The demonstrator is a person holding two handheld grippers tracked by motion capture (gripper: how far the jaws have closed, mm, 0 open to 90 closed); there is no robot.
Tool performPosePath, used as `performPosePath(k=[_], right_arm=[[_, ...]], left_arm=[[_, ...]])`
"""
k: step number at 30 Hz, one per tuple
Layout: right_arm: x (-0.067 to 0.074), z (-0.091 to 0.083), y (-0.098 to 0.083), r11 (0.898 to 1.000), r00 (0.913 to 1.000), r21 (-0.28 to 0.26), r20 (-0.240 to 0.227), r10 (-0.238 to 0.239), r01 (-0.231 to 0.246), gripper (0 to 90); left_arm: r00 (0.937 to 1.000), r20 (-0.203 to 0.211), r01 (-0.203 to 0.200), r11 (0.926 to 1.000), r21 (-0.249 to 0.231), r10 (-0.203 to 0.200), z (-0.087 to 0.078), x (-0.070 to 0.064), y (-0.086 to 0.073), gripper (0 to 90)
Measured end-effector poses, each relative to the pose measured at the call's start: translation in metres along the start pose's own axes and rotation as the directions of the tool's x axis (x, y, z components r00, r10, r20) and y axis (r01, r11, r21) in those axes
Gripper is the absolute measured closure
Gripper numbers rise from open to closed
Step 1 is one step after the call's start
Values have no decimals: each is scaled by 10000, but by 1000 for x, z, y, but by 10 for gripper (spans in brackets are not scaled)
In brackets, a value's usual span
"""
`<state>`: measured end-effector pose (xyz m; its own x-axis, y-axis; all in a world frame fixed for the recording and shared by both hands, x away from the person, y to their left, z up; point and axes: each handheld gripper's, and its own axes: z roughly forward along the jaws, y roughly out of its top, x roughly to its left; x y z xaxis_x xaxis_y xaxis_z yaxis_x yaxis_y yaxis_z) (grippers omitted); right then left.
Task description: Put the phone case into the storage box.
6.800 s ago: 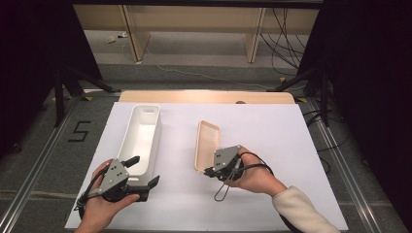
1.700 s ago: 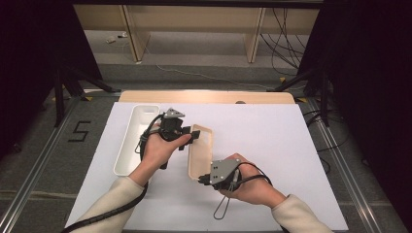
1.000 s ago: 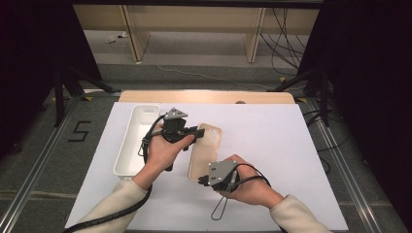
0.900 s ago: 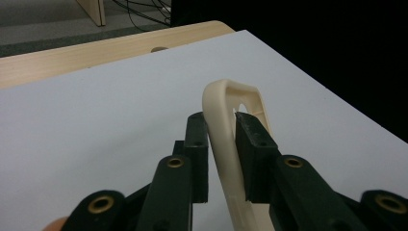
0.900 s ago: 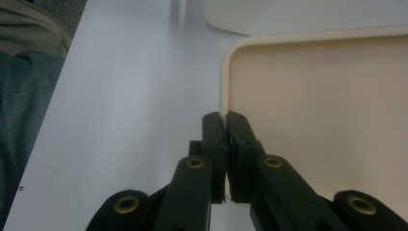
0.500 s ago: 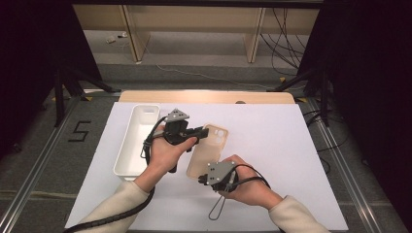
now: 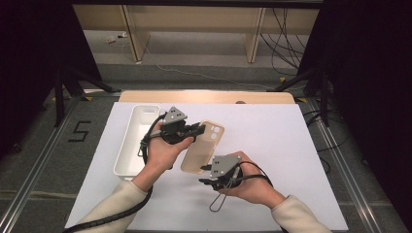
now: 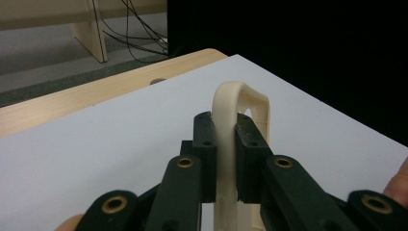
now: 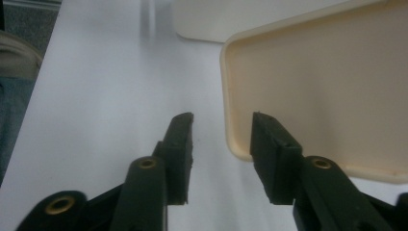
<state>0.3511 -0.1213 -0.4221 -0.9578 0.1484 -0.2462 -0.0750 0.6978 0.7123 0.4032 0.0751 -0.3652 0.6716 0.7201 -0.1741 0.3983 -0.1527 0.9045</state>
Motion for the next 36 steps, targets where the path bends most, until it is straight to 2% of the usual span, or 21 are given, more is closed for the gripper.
performPosePath(k=[3, 8, 17, 30, 36], right_arm=[[-1, -1, -1, 9996, 9997, -124, 13, 247, -247, 527], [-3, -4, -5, 9982, 9984, -248, 155, 541, -537, 481], [-8, -11, -11, 9897, 9906, -660, 429, 1300, -1271, 386], [-13, -26, -22, 9682, 9732, -1347, 633, 2209, -2110, 281], [-15, -33, -27, 9598, 9668, -1597, 730, 2447, -2308, 257]], left_arm=[[9999, -86, -135, 9998, -124, 134, -1, 1, 0, 812], [9995, -137, -271, 9992, -300, 267, -4, 3, 1, 812], [9991, -171, -398, 9980, -501, 389, -8, 6, 2, 811], [9983, -250, -550, 9965, -636, 535, -13, 8, 3, 811], [9982, -280, -555, 9960, -704, 537, -14, 8, 3, 811]])
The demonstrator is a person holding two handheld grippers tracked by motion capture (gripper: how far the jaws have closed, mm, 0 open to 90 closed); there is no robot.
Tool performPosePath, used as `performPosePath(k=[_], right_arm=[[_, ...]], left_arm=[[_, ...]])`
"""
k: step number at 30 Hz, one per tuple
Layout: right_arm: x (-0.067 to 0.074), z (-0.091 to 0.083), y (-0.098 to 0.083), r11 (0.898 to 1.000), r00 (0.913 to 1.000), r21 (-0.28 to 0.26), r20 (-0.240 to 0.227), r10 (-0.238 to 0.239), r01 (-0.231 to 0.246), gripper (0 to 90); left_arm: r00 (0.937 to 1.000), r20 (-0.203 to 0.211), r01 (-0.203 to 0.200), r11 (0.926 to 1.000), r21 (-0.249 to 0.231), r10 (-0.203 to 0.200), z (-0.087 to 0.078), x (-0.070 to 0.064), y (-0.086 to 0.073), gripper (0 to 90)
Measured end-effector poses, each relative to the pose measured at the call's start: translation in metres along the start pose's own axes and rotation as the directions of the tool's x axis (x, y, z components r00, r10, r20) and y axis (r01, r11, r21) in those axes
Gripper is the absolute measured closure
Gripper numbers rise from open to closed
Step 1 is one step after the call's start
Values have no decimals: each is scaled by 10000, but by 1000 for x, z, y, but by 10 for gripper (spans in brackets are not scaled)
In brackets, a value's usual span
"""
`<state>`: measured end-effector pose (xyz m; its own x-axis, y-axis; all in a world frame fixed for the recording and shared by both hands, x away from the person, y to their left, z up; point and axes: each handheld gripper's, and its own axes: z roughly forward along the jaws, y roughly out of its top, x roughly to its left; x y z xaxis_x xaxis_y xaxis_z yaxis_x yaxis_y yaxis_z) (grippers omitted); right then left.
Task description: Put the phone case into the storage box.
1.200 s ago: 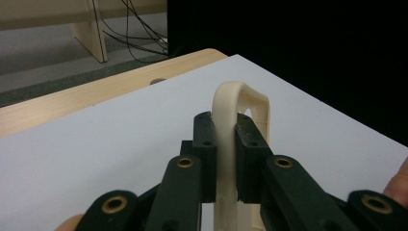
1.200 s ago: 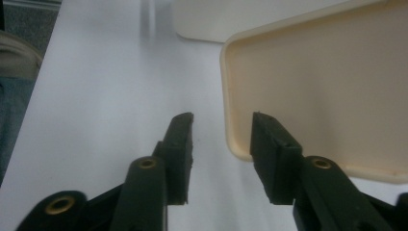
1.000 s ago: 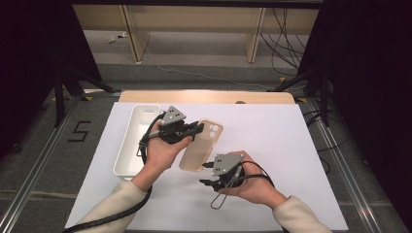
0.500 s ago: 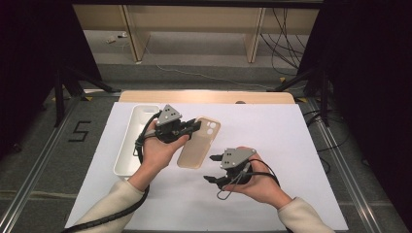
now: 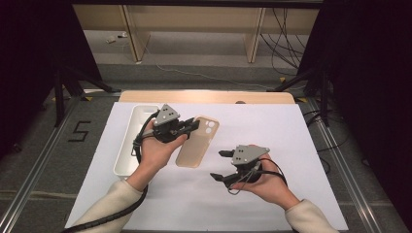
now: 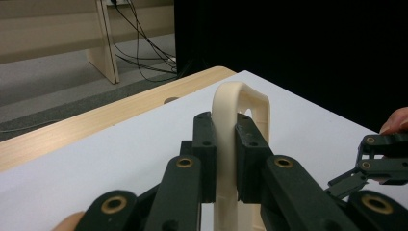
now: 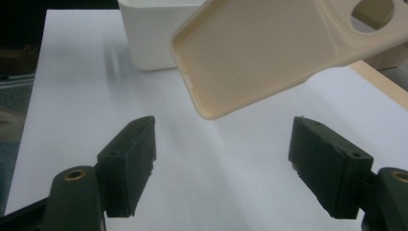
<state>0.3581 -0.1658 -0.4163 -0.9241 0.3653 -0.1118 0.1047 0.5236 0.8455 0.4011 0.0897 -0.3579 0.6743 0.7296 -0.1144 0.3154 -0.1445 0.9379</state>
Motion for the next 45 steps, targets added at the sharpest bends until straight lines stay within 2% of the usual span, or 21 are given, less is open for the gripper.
performPosePath(k=[20, 30, 45], right_arm=[[-9, -29, -12, 9960, 9964, -614, 516, 677, -645, 220], [-13, -48, -21, 9888, 9890, -1057, 923, 1156, -1057, 220], [-18, -63, -33, 9824, 9782, -1255, 1382, 1551, -1380, 218]], left_arm=[[10000, -79, 38, 10000, -90, -39, -3, 1, 3, 811], [9999, -107, 41, 9999, -128, -43, -3, 1, 3, 811], [9999, -150, -18, 9999, -130, 16, -4, 2, 4, 811]])
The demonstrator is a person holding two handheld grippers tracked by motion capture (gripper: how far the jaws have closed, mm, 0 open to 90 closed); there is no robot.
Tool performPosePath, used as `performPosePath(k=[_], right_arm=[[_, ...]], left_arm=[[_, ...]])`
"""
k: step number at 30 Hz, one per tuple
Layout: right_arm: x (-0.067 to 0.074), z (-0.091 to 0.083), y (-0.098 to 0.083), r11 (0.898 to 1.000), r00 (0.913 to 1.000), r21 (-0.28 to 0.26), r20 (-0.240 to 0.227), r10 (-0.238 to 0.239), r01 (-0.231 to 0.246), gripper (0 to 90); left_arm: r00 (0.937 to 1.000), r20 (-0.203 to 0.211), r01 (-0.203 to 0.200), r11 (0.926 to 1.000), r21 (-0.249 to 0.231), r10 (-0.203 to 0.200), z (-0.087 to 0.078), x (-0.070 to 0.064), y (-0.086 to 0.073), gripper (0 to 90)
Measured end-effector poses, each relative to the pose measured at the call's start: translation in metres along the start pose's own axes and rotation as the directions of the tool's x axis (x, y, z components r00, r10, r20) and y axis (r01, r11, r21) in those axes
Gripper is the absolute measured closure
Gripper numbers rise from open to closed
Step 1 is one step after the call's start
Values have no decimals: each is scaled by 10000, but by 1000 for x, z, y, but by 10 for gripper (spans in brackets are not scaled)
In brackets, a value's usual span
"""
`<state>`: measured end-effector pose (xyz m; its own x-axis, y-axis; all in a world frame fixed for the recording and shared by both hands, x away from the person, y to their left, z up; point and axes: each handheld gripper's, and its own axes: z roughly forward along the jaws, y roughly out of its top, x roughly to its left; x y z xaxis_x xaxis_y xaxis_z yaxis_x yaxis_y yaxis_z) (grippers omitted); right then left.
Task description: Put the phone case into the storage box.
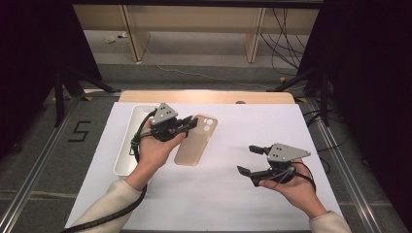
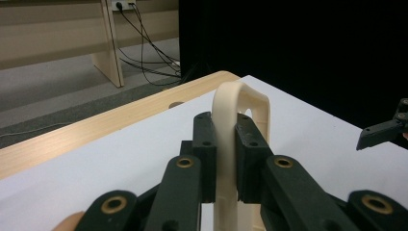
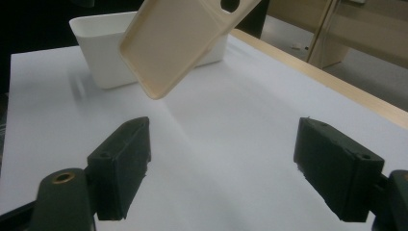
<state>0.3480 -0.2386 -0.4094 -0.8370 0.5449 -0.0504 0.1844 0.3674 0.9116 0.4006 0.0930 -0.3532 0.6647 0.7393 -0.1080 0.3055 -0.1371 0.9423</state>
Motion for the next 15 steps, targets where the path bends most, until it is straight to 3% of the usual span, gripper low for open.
performPosePath(k=[15], right_arm=[[-3, -9, -8, 9998, 9989, -80, 449, 165, -161, 212]], left_arm=[[10000, -64, -77, 10000, -35, 77, -2, 0, 2, 811]])
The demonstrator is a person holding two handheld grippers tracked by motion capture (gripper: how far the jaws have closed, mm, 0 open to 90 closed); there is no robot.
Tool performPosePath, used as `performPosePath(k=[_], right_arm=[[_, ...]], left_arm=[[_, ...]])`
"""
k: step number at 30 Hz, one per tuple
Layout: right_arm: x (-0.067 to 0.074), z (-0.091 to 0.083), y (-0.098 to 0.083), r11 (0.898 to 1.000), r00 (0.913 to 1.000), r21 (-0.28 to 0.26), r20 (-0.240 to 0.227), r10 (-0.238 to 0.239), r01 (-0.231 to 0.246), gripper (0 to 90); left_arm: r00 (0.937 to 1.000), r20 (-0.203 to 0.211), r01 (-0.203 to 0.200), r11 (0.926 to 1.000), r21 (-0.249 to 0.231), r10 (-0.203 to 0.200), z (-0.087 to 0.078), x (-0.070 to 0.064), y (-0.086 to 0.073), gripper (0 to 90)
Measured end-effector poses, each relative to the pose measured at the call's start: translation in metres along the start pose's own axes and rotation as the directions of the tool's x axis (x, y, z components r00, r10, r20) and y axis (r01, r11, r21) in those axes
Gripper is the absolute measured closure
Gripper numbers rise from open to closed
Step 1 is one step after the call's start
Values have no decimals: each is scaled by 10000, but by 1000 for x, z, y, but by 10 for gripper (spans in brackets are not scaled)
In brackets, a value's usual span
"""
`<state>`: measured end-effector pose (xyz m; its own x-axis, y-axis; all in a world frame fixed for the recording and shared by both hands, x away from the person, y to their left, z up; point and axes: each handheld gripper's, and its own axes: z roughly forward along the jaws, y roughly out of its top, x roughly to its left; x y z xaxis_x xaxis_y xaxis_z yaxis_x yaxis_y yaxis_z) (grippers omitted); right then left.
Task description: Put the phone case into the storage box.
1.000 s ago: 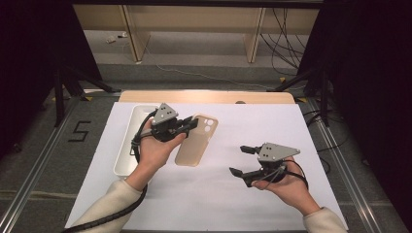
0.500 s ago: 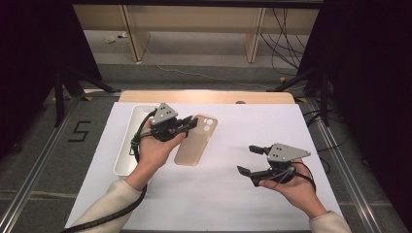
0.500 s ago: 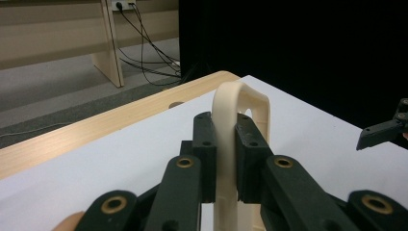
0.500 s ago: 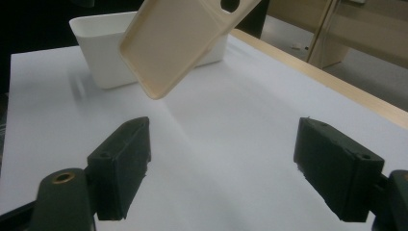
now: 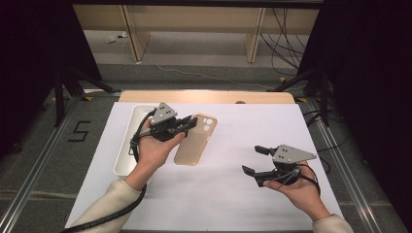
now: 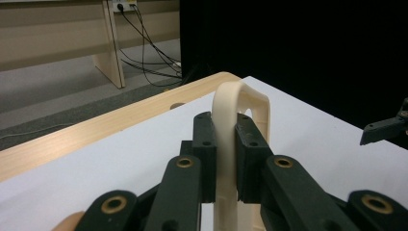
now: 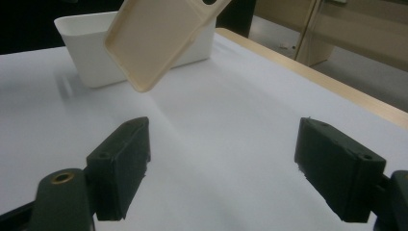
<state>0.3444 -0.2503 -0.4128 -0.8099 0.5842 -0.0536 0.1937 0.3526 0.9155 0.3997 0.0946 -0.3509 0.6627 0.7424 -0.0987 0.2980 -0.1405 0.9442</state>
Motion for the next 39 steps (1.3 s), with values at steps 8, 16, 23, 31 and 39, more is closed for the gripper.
performPosePath(k=[8, 16, 23, 31, 39], right_arm=[[-1, -4, -3, 9999, 9998, -37, 187, 111, -110, 211], [-2, -5, -5, 9999, 9993, -46, 338, 138, -136, 211], [-3, -6, -6, 9998, 9992, -47, 365, 179, -177, 212], [-3, -8, -7, 9997, 9985, -40, 483, 244, -243, 212], [-4, -9, -8, 9996, 9983, -66, 520, 265, -262, 212]], left_arm=[[9999, -86, -80, 9999, -67, 80, -2, 1, 1, 811], [9997, -145, -172, 9998, -47, 172, -3, 1, 2, 811], [9994, -204, -268, 9996, -117, 266, -6, 3, 4, 811], [9986, -215, -498, 9984, -281, 492, -10, 7, 6, 811], [9979, -214, -619, 9972, -427, 610, -14, 10, 8, 811]])
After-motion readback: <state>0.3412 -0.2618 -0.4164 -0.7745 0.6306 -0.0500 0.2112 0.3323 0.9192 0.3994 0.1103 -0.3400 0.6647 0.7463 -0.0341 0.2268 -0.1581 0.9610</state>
